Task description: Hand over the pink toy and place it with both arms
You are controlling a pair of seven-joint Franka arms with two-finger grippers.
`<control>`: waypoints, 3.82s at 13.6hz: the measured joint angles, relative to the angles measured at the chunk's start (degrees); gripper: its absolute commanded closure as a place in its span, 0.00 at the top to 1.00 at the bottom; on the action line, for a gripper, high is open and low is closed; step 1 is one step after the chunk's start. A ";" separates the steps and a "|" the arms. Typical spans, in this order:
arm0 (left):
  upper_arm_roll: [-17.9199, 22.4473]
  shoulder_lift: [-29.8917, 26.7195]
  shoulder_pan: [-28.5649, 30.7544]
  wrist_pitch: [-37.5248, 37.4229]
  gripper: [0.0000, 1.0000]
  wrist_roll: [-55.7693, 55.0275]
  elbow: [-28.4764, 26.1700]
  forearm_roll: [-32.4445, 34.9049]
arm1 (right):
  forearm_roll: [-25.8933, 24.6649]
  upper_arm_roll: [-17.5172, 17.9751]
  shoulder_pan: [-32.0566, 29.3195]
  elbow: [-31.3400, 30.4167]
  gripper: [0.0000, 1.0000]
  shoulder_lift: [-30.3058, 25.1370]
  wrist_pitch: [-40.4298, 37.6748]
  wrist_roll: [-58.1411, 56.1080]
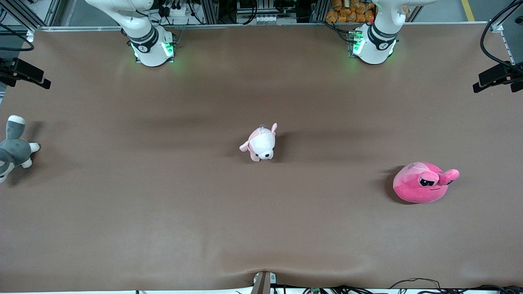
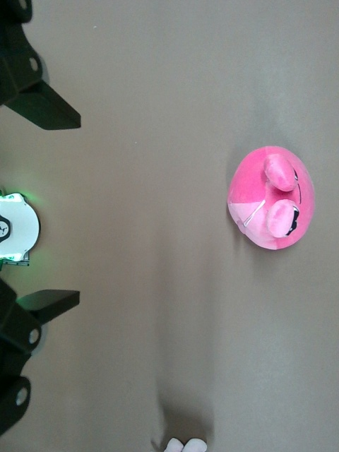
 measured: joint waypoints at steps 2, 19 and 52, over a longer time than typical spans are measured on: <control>0.03 0.00 0.04 0.01 1.00 0.00 0.00 0.00 | 0.00 0.00 0.00 0.00 1.00 0.00 0.01 0.00; 0.19 1.97 0.43 0.90 1.00 8.02 0.00 0.00 | 0.00 -0.11 -0.02 0.00 1.00 0.00 0.02 0.04; 0.33 13.65 3.92 18.80 1.00 51.45 -0.20 1.89 | 0.00 -0.27 -0.05 -0.04 1.00 0.27 0.02 0.11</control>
